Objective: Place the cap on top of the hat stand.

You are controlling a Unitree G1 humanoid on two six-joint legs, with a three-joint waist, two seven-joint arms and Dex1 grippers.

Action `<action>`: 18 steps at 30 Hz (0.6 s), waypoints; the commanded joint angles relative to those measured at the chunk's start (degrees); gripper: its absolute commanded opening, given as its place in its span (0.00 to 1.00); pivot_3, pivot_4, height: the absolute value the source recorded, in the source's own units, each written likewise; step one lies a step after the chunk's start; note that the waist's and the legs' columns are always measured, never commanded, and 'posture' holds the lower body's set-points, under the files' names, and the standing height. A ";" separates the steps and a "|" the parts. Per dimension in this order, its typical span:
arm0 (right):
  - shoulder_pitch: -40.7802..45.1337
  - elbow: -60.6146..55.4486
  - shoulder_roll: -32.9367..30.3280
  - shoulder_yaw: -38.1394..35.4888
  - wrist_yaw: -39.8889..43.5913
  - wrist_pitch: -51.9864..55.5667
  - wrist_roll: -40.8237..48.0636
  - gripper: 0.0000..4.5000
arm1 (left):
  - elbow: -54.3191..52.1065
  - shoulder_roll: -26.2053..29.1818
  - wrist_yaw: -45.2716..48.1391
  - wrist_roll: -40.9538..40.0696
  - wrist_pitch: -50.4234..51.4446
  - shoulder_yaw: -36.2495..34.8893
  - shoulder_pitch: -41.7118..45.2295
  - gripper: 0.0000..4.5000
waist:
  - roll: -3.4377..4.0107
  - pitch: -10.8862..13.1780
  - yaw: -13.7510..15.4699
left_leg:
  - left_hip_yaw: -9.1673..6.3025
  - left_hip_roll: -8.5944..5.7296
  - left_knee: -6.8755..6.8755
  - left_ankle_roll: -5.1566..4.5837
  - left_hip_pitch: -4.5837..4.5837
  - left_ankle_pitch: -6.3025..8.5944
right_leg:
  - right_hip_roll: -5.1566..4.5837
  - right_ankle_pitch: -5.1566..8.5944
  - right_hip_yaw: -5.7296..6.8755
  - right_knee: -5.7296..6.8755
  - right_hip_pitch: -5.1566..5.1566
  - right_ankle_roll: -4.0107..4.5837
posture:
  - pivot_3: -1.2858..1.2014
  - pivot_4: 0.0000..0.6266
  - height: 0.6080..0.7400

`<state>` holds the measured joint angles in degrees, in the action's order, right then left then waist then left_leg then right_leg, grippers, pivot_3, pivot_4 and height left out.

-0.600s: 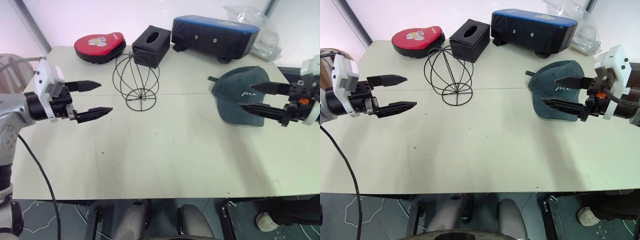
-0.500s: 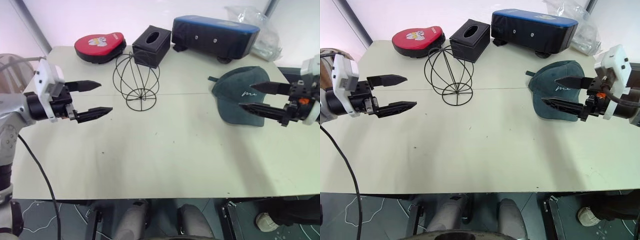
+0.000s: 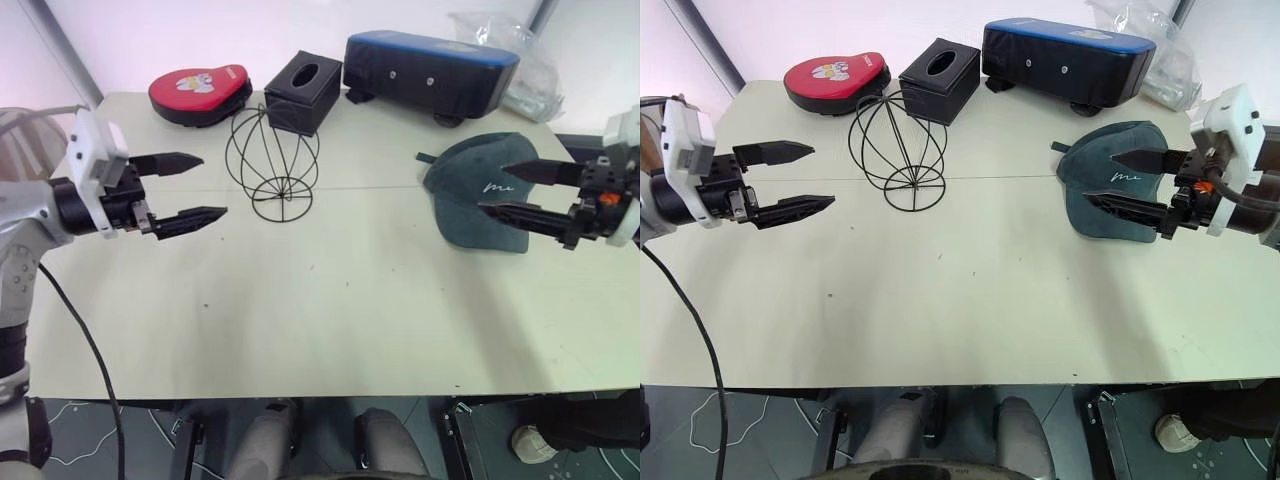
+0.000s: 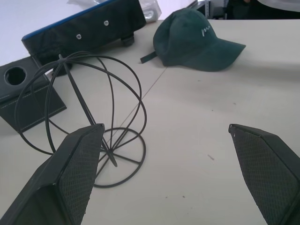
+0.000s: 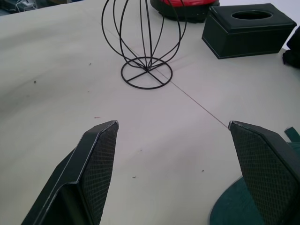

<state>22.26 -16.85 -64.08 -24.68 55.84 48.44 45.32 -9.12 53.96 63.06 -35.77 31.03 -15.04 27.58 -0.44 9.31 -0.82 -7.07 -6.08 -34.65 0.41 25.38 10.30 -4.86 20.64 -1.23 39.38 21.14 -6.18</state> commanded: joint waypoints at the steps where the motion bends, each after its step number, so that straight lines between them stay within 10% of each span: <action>1: 1.13 -0.97 -1.32 -0.76 0.32 -0.46 0.32 0.85 | -0.96 0.25 -0.25 -1.12 -0.17 -1.40 1.03 1.00 | 0.00 0.00 0.00 | 0.00 0.00 0.00 0.00 0.00 0.00 | 0.00 0.00 0.00 0.00 0.00 0.00 | 0.52 0.24 1.00; 18: -1.00 -1.43 -1.71 -0.66 1.31 -1.72 -1.45 0.85 | 0.20 1.30 0.42 -0.83 0.26 -1.73 1.70 1.00 | 0.00 0.00 0.01 | 0.00 0.00 0.00 0.00 0.00 0.00 | 0.00 0.00 0.00 0.00 0.00 0.00 | 0.52 0.24 1.00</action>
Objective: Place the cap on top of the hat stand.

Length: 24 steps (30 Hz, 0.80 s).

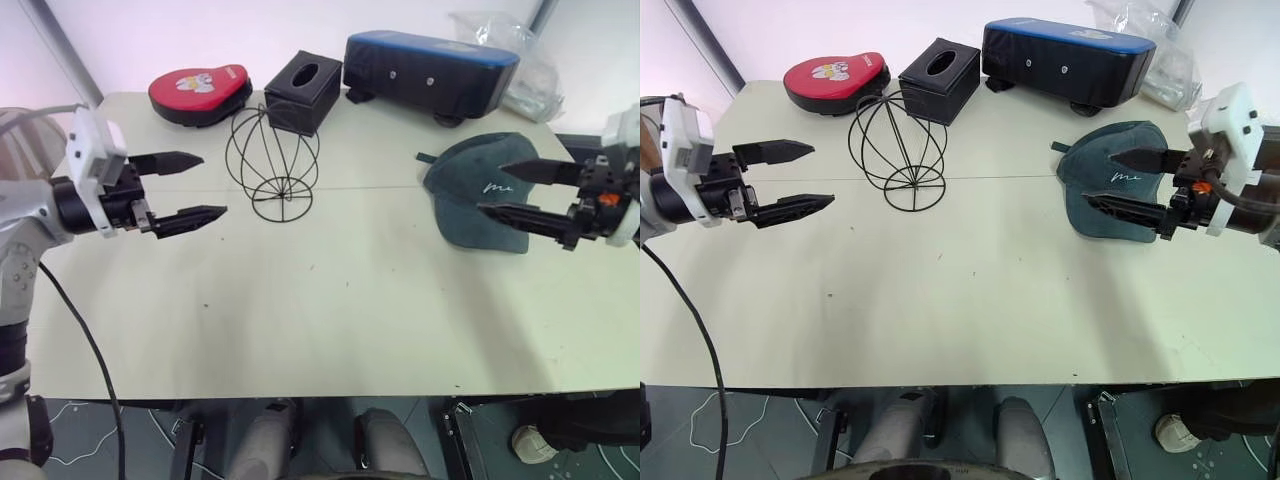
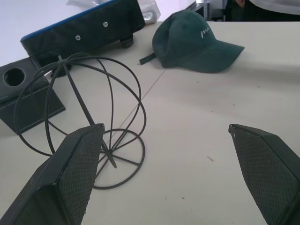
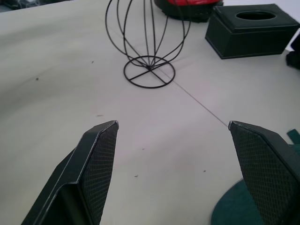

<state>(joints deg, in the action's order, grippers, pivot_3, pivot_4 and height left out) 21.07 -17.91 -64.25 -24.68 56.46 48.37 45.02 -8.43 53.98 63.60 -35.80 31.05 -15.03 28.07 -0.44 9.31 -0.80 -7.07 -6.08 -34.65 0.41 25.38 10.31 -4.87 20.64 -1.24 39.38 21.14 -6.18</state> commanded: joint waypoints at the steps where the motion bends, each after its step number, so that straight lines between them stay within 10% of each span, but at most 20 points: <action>1: 0.24 -0.02 -1.61 -0.18 0.88 -2.10 -1.69 0.85 | -0.48 1.40 -0.20 -0.93 0.48 -1.89 1.30 1.00 | 0.00 0.00 0.00 | 0.00 0.00 0.00 0.00 0.00 0.00 | 0.00 0.00 0.00 0.00 0.00 0.00 | 0.52 0.24 1.00; 24: -15.06 1.61 -0.33 -2.82 -0.77 -18.30 -20.24 0.85 | -1.82 0.59 -0.96 -0.71 1.89 0.15 2.46 1.00 | 0.01 0.00 0.01 | 0.01 0.00 0.00 0.00 0.00 0.00 | 0.01 0.00 0.00 0.00 0.00 0.00 | 0.52 0.24 1.00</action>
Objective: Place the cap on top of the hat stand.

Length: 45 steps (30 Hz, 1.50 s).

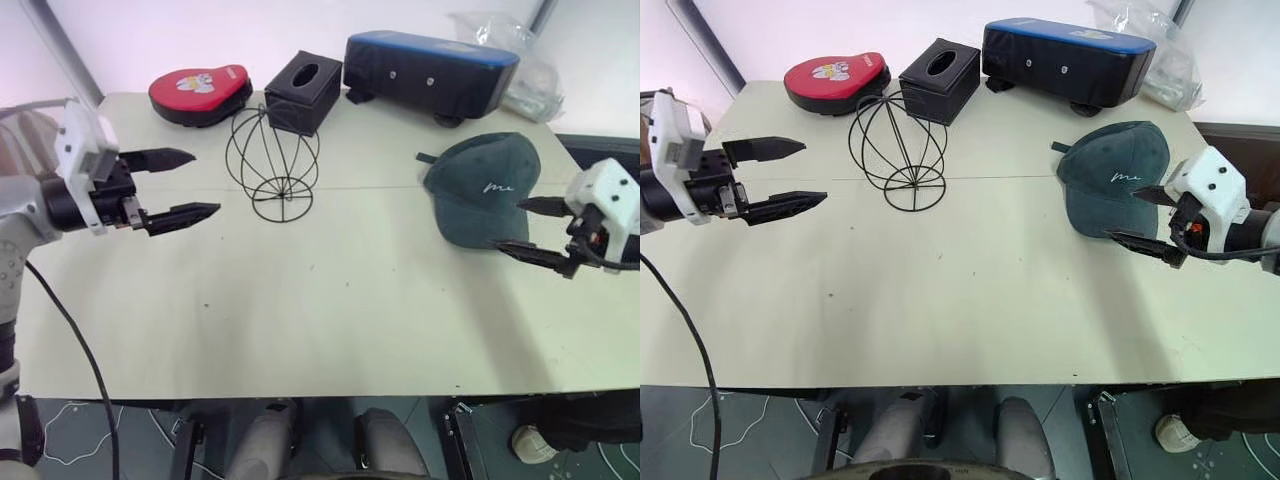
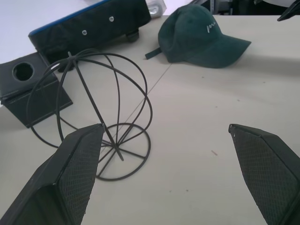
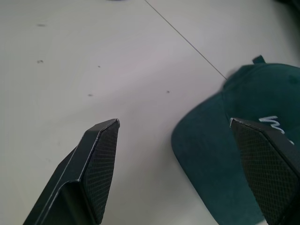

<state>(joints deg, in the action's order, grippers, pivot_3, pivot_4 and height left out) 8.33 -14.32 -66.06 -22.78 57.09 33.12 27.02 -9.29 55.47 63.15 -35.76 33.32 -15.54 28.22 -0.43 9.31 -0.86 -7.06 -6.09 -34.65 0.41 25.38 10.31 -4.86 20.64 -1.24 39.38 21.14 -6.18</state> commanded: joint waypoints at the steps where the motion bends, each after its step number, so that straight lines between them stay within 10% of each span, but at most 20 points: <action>1: -4.36 -3.18 2.69 -6.18 -2.54 -4.28 -3.39 0.85 | -0.50 -1.72 -0.48 -0.69 -0.74 1.47 3.23 1.00 | -0.02 0.00 0.24 | 0.00 0.00 0.00 0.00 0.00 0.00 | 0.00 0.00 0.00 0.00 -0.01 0.00 | 0.52 0.24 1.00; 21: -17.94 -1.63 18.00 -8.23 -17.58 -32.43 -23.00 0.85 | 2.24 -5.83 0.45 0.28 -2.43 5.04 7.55 1.00 | -0.02 0.00 0.15 | -0.04 -0.01 -0.18 -0.01 -0.04 0.00 | 0.07 -0.03 0.04 0.01 -0.18 -0.06 | 0.52 0.24 1.00; 45: -15.57 13.89 19.36 1.17 -27.65 -51.93 -35.29 0.85 | -3.48 -4.39 -2.55 -1.45 0.04 1.76 3.74 1.00 | 0.00 -0.01 0.06 | -0.04 -0.01 -0.19 0.20 -0.08 -0.12 | 0.10 -0.02 0.01 0.01 -0.21 -0.06 | 0.52 0.24 1.00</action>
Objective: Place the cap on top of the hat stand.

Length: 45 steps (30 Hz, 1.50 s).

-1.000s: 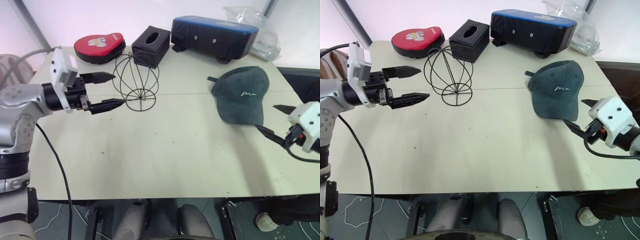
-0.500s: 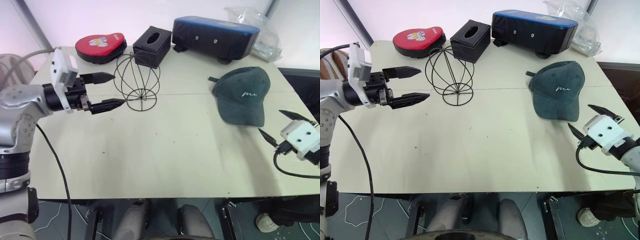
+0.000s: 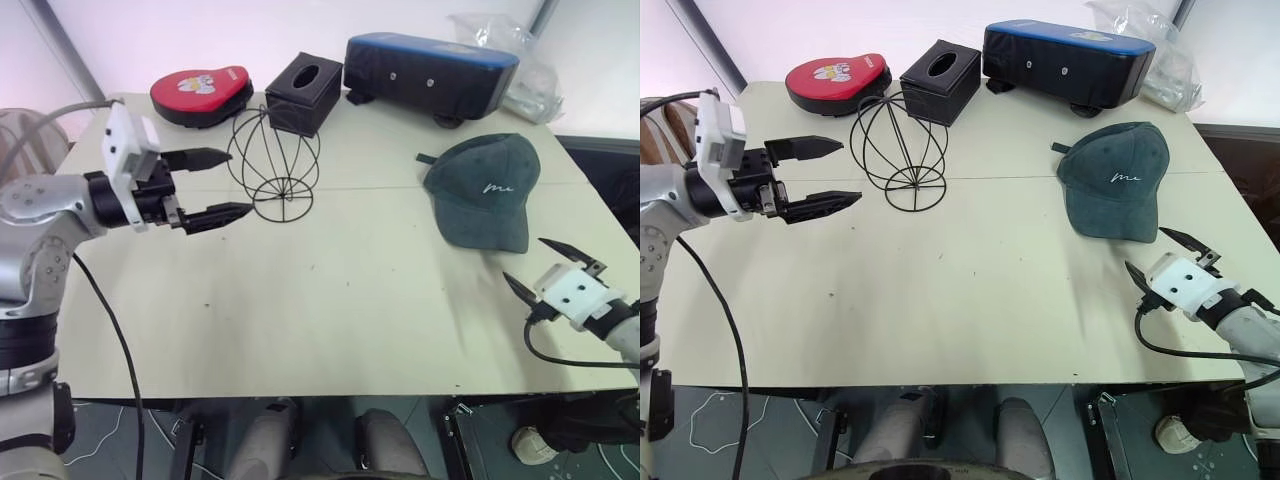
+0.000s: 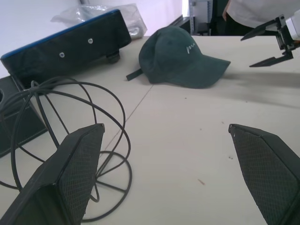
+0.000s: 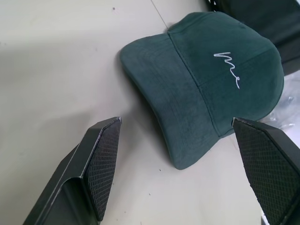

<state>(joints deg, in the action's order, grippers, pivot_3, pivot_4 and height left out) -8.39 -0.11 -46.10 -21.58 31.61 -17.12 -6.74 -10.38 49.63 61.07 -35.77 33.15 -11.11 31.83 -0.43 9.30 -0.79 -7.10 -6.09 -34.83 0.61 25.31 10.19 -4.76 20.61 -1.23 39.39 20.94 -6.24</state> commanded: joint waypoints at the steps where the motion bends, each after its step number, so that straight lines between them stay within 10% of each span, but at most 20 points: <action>1: 1.25 -0.25 -0.60 0.16 -2.66 -1.89 -1.94 0.85 | -2.76 1.54 -0.54 -1.55 0.41 -2.93 -0.12 1.00 | 0.00 0.00 -0.01 | 0.00 0.00 0.00 0.00 0.00 0.00 | 0.00 0.00 0.00 0.00 0.00 0.00 | 0.52 0.24 1.00; 45: 15.33 27.25 -5.69 14.37 -28.59 -9.31 -22.33 0.85 | -10.49 5.41 -5.37 -5.58 4.38 -8.22 -5.86 1.00 | 0.01 -0.01 -0.12 | 0.03 0.00 0.02 0.13 -0.05 -0.08 | 0.04 0.00 -0.05 0.02 -0.02 0.01 | 0.52 0.24 1.00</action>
<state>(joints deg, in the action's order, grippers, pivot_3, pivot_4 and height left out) 6.13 26.36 -50.66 -6.98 5.18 -26.13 -28.31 -19.28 53.88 56.11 -40.57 37.29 -17.19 25.70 -0.42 9.29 -0.91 -7.07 -6.09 -34.82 0.74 25.25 10.11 -4.71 20.62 -1.28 39.41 20.91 -6.24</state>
